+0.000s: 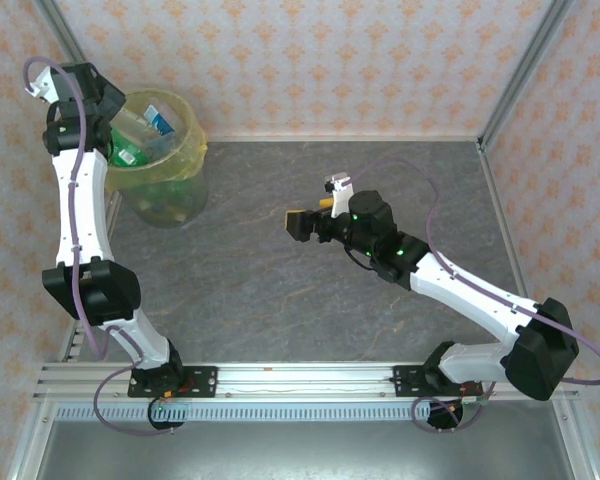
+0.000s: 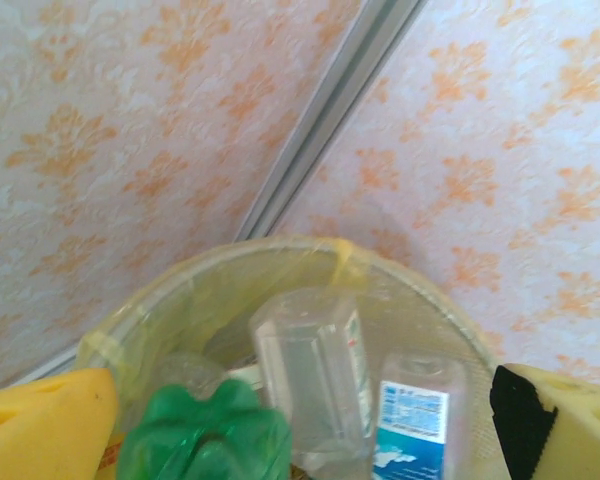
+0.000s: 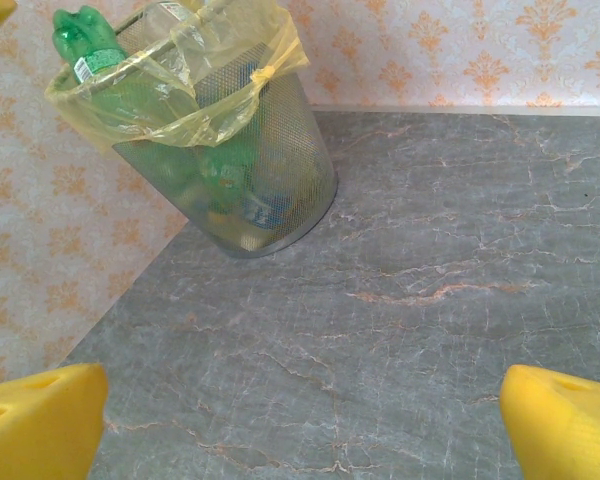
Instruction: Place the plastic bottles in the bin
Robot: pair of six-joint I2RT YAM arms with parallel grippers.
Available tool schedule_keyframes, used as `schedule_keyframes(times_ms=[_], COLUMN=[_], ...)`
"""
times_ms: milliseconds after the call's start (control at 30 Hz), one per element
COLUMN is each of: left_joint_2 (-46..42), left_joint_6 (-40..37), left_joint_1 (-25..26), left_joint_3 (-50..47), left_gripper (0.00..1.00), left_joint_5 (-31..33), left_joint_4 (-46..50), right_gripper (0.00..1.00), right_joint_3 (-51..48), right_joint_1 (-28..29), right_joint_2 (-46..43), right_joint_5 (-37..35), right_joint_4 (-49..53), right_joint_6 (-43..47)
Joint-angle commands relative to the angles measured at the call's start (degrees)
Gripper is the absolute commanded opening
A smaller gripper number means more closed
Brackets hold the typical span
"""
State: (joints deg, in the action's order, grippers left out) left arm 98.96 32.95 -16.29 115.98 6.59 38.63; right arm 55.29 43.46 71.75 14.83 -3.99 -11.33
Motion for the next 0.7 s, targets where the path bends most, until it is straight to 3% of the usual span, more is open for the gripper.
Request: schedule_keyframes(times_ms=[0,200,500,667], left_joint_2=[0.7,0.5,-3.6,-4.8], left_joint_6=[-0.4,3.0,2.9,1.6], left_joint_1=[-0.6,-0.6,-0.6,-0.7], left_joint_3=[-0.1,-7.5,-18.6,-17.2], left_gripper=[0.95,0.91,0.91,0.92], left_joint_5=[-6.9,-16.3,-16.0,-14.0], left_joint_4=[-2.8,-8.3,-11.9,-10.8], right_gripper=[1.0,1.0,1.0,1.0], right_joint_3=[1.7,2.1,1.8,1.9], right_joint_1=[0.3,0.2,0.3,0.2], right_joint_2=[0.1,0.6,0.7,0.6], right_joint_5=[-0.4,-0.1,0.3,0.5], right_joint_4=[-1.9,-1.5,-1.6,-1.3], right_joint_6=[-0.1,-0.4,-1.0,-1.1])
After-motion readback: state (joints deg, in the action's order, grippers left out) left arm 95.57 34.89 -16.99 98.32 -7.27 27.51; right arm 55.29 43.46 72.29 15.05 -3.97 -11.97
